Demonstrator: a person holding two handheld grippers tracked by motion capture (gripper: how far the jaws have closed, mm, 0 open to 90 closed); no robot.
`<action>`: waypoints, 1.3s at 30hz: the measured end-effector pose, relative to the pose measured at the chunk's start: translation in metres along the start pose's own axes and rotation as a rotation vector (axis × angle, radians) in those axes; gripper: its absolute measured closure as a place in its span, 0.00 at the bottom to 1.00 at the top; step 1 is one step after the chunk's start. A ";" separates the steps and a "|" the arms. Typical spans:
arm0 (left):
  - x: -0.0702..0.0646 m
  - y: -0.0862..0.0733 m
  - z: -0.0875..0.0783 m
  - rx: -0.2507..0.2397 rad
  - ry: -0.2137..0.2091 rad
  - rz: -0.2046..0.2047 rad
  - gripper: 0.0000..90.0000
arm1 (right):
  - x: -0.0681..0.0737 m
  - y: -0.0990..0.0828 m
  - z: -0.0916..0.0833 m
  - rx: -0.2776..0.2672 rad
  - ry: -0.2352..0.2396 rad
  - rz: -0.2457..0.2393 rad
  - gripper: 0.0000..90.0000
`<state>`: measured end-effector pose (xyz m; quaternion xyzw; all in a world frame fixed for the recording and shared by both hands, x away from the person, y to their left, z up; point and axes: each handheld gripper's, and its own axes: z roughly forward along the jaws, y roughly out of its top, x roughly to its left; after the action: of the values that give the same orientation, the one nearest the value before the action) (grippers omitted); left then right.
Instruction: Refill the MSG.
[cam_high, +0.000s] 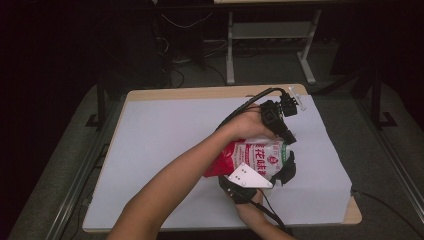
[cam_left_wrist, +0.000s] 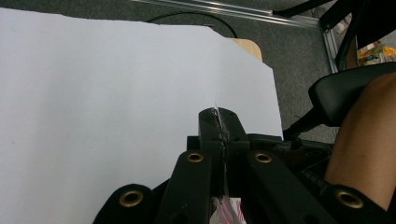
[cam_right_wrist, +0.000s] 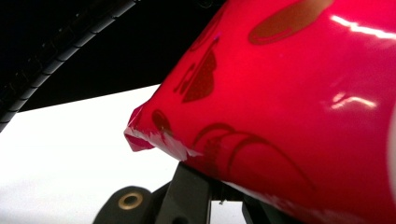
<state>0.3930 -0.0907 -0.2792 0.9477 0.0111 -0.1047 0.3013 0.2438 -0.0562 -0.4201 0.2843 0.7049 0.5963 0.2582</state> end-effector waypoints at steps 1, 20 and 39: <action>0.000 0.000 0.000 -0.001 0.000 -0.001 1.00 | 0.000 0.000 0.000 0.000 0.000 0.000 1.00; 0.000 0.000 0.000 0.003 -0.001 0.000 1.00 | 0.000 0.001 0.000 -0.003 0.001 -0.002 1.00; 0.000 0.001 0.001 0.003 0.003 -0.005 1.00 | 0.000 0.000 0.000 0.000 0.002 0.004 1.00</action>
<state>0.3925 -0.0919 -0.2796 0.9483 0.0136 -0.1040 0.2994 0.2441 -0.0560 -0.4203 0.2854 0.7046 0.5970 0.2563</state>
